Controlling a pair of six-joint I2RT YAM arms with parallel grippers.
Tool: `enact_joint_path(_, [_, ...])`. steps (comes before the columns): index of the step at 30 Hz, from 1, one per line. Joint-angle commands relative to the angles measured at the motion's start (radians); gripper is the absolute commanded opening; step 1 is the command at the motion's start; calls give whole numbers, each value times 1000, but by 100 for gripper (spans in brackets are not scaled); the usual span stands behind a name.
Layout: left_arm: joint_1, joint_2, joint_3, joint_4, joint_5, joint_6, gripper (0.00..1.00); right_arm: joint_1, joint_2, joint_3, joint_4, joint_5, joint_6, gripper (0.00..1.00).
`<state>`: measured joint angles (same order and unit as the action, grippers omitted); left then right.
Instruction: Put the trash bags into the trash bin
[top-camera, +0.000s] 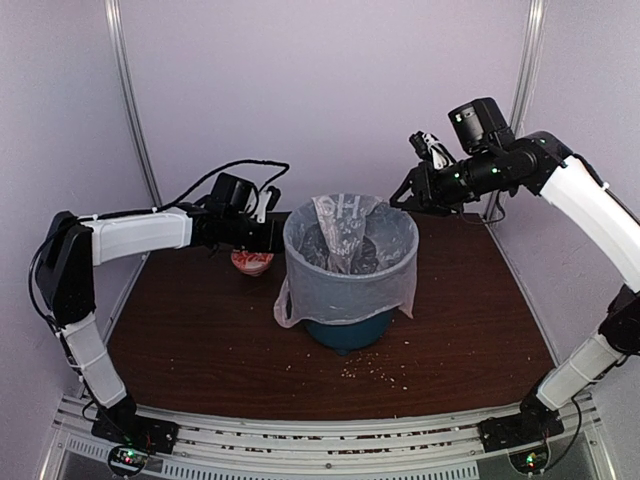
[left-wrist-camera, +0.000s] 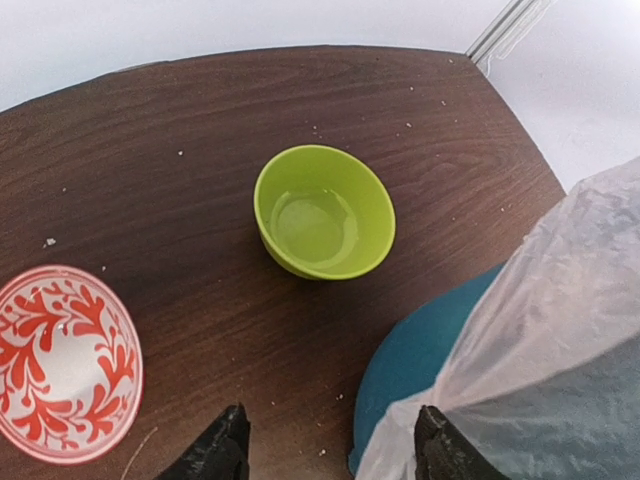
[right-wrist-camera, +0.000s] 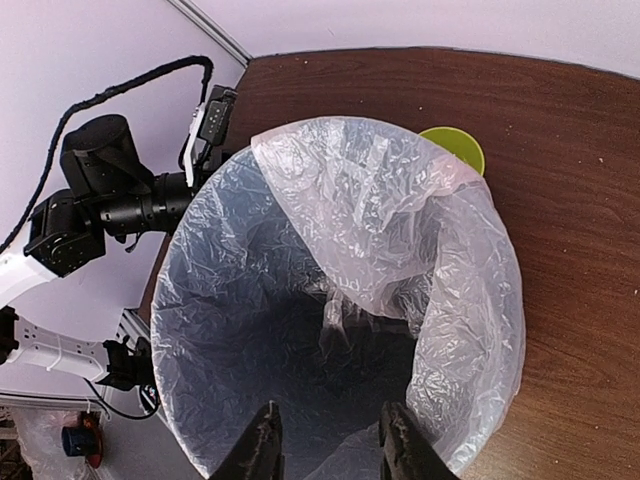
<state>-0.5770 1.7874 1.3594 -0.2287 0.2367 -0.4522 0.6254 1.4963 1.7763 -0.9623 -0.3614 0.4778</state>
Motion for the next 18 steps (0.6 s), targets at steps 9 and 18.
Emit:
enact_joint_path(9, [-71,102,25,187,153,122,56,29,68,77,-57,14,-9,27])
enact_joint_path(18, [-215,35,-79,235,162,20,55,99,136,157,-197,95,-74,23])
